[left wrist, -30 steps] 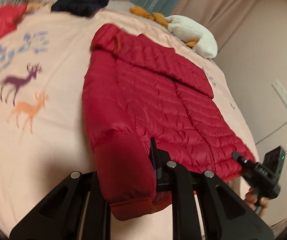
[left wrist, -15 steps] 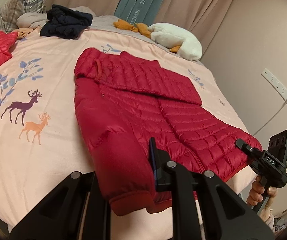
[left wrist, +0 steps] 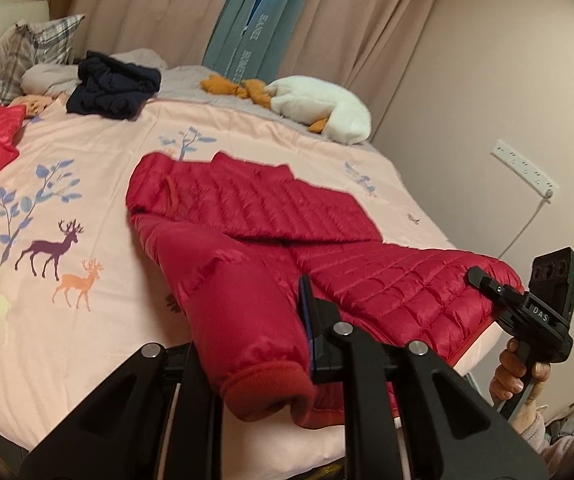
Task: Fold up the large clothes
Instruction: 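Lift the hem with both tools and fold it toward the collar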
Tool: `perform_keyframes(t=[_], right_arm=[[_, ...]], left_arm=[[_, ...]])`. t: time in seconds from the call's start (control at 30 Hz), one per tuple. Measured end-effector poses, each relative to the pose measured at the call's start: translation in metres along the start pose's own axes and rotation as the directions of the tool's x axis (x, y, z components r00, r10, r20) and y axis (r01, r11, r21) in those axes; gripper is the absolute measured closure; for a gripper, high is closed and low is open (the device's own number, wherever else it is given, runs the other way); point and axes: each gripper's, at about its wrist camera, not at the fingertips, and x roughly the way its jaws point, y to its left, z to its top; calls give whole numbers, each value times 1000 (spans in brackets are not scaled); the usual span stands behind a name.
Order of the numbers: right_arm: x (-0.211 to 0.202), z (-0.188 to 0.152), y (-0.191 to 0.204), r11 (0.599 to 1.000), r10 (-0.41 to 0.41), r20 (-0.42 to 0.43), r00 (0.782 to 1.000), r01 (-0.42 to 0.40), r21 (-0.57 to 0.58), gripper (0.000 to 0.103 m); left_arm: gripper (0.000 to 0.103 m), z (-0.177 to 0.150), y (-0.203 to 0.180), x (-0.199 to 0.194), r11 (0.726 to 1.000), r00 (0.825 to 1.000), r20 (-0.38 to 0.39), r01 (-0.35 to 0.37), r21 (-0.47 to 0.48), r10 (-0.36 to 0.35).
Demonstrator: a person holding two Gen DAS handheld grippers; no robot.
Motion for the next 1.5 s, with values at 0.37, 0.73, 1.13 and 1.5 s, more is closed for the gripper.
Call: perform_keyframes(t=[0.37, 0.73, 1.13, 1.5], right_arm=[[-46, 9, 32, 979, 163, 81, 983, -151, -139, 89], [-81, 20, 51, 934, 317, 171, 933, -276, -226, 86], [-49, 33, 30, 966, 218, 200, 955, -182, -182, 85], [-4, 38, -16, 997, 0, 206, 979, 14, -69, 85]], left_arm=[[87, 6, -2, -54, 982, 973, 132, 187, 22, -188], [87, 16, -18, -94, 945, 909, 259, 309, 106, -326], [87, 27, -14, -60, 992, 952, 280, 113, 58, -125], [85, 44, 6, -4, 999, 971, 234, -37, -29, 42]])
